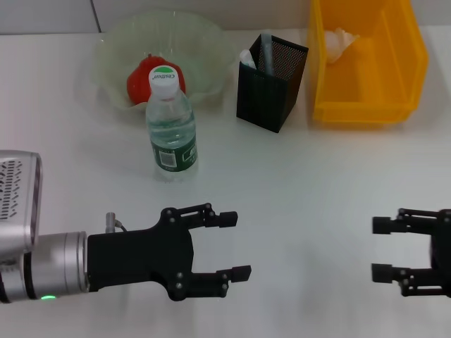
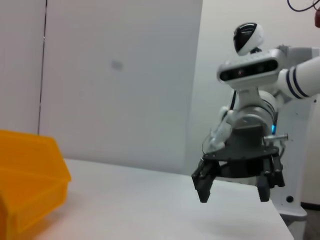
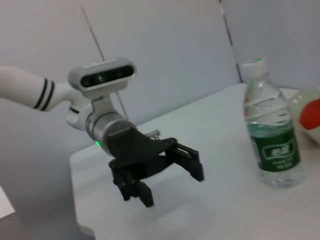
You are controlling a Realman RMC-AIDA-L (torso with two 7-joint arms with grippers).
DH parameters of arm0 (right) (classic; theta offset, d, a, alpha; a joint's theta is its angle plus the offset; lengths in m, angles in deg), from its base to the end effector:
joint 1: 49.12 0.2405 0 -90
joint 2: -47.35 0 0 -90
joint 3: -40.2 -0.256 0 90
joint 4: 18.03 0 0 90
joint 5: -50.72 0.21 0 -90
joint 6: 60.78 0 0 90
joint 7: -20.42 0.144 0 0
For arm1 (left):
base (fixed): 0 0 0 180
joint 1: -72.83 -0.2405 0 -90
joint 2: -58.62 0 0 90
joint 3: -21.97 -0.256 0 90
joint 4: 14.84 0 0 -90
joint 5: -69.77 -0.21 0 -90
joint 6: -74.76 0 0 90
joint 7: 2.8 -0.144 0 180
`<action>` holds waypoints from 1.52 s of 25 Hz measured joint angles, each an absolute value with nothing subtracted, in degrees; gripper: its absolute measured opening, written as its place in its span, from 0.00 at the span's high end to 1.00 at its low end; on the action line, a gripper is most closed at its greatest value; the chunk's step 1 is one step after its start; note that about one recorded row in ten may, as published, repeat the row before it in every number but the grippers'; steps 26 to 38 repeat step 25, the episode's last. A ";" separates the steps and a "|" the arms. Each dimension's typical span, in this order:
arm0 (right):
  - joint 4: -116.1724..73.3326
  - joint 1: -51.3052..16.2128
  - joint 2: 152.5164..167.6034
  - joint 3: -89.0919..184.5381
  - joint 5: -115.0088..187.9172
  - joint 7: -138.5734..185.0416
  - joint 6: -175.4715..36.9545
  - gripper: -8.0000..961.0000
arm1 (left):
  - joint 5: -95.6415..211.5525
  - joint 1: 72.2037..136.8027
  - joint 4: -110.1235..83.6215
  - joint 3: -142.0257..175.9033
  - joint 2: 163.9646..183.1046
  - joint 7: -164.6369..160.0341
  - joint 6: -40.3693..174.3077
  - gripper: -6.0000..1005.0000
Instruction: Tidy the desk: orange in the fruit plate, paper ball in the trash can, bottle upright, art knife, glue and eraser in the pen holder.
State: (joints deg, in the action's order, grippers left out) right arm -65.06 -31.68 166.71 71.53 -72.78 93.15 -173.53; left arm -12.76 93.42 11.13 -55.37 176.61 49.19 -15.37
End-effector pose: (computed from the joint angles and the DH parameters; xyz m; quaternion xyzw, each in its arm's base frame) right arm 0.3050 0.2293 0.0338 -0.9469 0.1971 0.2478 0.0566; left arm -0.2616 0.2450 -0.0662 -0.9462 -0.0822 -0.3097 0.0447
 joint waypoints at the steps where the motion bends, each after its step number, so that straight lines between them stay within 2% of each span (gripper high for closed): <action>1: -64.49 -31.30 166.71 71.67 -72.76 92.50 -173.53 0.21 | -12.86 93.34 11.14 -55.32 176.62 49.21 -15.29 0.23; 38: -61.21 -30.05 166.81 71.57 -72.83 89.32 -172.36 0.21 | -12.94 92.99 11.17 -54.76 176.56 49.32 -15.23 0.23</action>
